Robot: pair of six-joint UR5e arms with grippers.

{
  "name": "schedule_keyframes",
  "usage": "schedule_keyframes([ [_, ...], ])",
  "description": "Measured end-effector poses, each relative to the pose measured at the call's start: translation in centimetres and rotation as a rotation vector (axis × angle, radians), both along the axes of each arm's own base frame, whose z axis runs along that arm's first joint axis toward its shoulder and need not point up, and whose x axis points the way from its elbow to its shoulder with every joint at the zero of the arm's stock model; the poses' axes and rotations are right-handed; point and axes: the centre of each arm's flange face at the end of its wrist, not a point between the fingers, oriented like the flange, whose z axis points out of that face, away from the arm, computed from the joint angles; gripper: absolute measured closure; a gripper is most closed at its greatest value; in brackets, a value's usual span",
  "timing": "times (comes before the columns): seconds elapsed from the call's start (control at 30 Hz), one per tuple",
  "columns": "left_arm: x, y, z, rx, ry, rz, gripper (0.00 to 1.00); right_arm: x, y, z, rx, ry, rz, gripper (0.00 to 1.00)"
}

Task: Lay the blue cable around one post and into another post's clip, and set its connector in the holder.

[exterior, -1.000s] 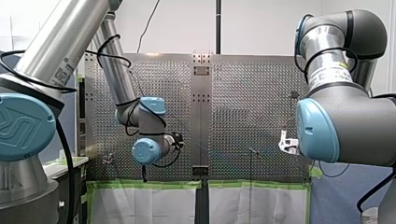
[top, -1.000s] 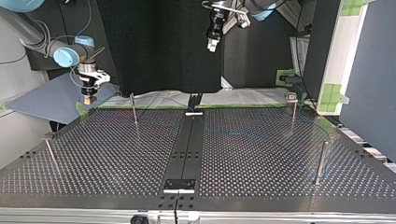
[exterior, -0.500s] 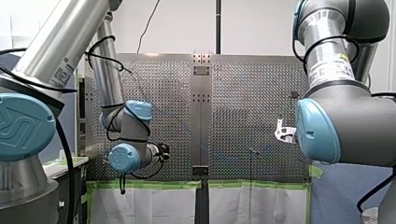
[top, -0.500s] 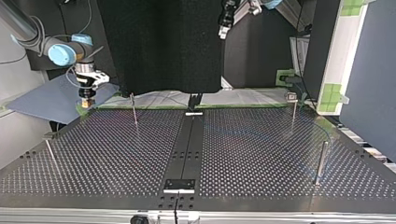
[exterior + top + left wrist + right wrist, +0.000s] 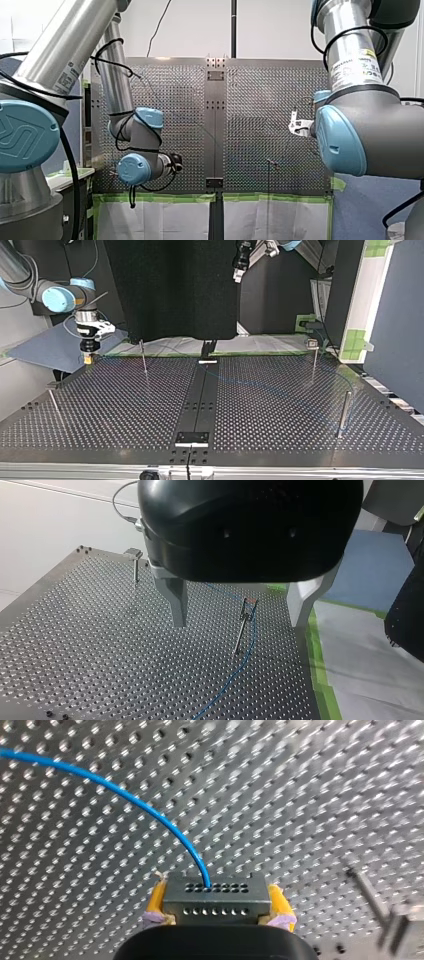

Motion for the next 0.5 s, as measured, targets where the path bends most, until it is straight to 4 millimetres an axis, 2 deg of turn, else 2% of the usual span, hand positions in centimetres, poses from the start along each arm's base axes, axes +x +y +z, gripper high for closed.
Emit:
schedule_keyframes([
  [0.5, 0.2, -0.2, 0.0, -0.010, 0.001, -0.001, 0.00, 0.6, 1.6, 6.5, -0.003, -0.018, 0.050, 1.00],
])
